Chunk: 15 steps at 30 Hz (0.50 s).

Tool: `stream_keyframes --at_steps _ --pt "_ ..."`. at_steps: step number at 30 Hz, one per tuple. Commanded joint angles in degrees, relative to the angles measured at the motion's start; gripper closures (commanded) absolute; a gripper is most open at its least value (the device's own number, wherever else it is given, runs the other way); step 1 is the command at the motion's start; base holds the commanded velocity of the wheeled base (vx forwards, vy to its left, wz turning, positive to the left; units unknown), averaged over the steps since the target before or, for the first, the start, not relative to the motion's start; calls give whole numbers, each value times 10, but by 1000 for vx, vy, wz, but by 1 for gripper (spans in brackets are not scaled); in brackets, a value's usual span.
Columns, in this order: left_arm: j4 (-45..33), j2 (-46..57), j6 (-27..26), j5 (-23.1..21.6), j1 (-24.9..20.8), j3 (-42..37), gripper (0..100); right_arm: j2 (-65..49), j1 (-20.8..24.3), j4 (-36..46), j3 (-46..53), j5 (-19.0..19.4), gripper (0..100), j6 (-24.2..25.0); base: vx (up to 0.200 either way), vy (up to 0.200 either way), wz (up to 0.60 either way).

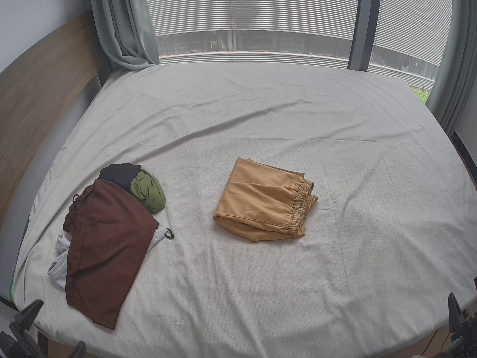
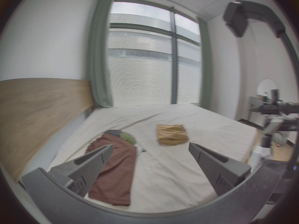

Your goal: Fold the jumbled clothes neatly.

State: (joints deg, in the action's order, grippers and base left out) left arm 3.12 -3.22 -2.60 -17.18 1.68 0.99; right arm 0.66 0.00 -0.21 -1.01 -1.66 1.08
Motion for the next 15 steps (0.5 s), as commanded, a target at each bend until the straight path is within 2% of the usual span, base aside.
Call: stream_keyframes --at_steps 1,4,5,15 --pt "-36 15 17 183 -6 -10 0 -7 -3 1 9 4 0 -12 0 0 0" --pt "-30 18 13 177 -8 -10 0 -7 -3 1 9 4 0 -11 0 0 0" --pt "-33 19 14 174 -24 -10 0 -7 0 0 9 6 0 -7 0 0 0" --pt "-33 32 15 172 -18 -10 0 -7 0 0 8 14 0 -8 0 0 0"
